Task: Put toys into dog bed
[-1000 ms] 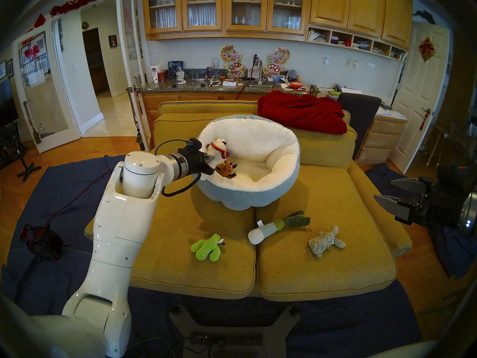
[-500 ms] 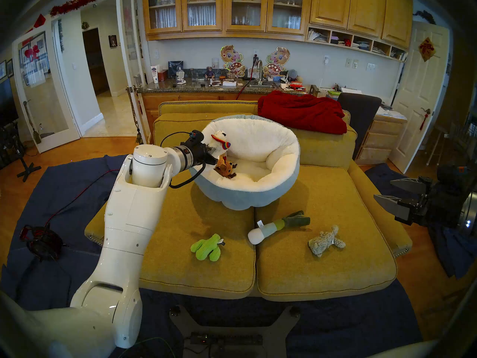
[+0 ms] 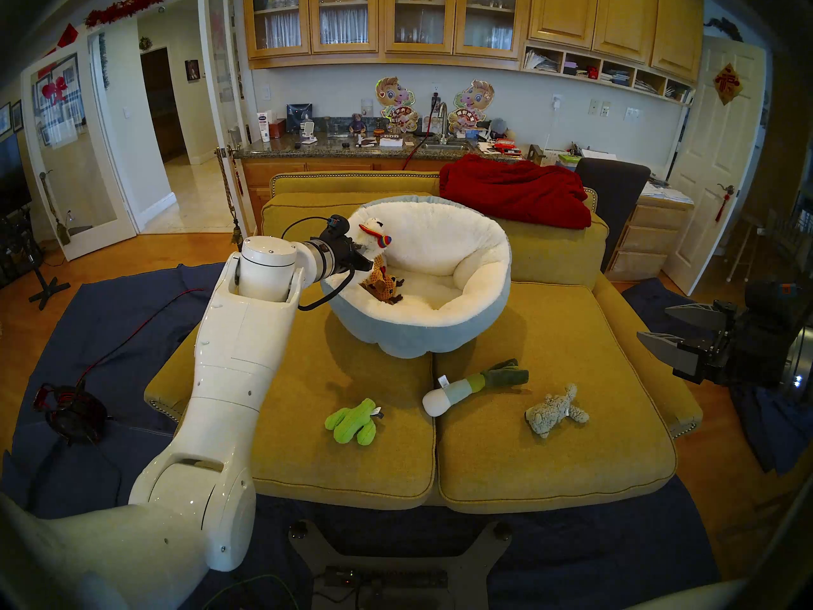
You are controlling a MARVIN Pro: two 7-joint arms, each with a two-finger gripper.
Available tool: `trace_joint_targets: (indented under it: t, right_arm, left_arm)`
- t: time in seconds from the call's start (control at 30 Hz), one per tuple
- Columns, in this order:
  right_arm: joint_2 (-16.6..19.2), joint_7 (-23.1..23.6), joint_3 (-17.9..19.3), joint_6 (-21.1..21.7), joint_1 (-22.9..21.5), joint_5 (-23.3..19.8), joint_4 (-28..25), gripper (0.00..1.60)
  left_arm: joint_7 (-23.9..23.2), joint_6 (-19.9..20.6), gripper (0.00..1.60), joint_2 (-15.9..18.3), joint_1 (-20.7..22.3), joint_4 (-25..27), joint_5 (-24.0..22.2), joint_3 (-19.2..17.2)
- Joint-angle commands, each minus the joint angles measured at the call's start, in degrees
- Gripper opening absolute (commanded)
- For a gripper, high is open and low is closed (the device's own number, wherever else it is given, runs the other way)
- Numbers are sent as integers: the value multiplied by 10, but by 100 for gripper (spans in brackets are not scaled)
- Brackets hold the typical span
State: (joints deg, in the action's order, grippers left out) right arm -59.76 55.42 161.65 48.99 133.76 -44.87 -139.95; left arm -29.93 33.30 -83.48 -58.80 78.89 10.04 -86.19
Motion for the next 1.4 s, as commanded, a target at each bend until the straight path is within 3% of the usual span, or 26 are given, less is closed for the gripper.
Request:
trace_joint_targets:
  t: [0.0, 0.43, 0.47, 0.5, 0.57, 0.73, 0.97, 1.07, 1.13, 1.37]
  right_arm:
    - [1, -1, 4, -1, -2, 1, 0, 160]
    - [1, -1, 4, -1, -2, 1, 0, 160]
    - [1, -1, 4, -1, -2, 1, 0, 160]
    - [1, -1, 3, -1, -2, 1, 0, 160]
    - [1, -1, 3, -1, -2, 1, 0, 160]
    - [1, -1, 3, -1, -2, 0, 0, 160]
    - [1, -1, 2, -1, -2, 0, 0, 160]
    - [0, -1, 1, -1, -2, 0, 0, 160]
    - [0, -1, 1, -1, -2, 0, 0, 160]
    - [0, -1, 0, -1, -2, 0, 0, 160]
  left_arm:
    - [6, -11, 0, -19, 62, -11, 5, 8]
    - [19, -13, 0, -51, 106, -80, 19, 36]
    - [18, -8, 0, -53, 127, -98, 21, 39]
    - [23, -18, 0, -56, 92, -76, 21, 34]
    - [22, -12, 0, -57, 124, -101, 23, 39]
    - [29, -17, 0, -62, 124, -107, 26, 36]
    - [35, -17, 0, -64, 145, -131, 31, 32]
    - [37, -14, 0, -65, 173, -160, 34, 30]
    - [40, -19, 0, -66, 158, -153, 35, 28]
    - [44, -17, 0, -69, 189, -195, 38, 25]
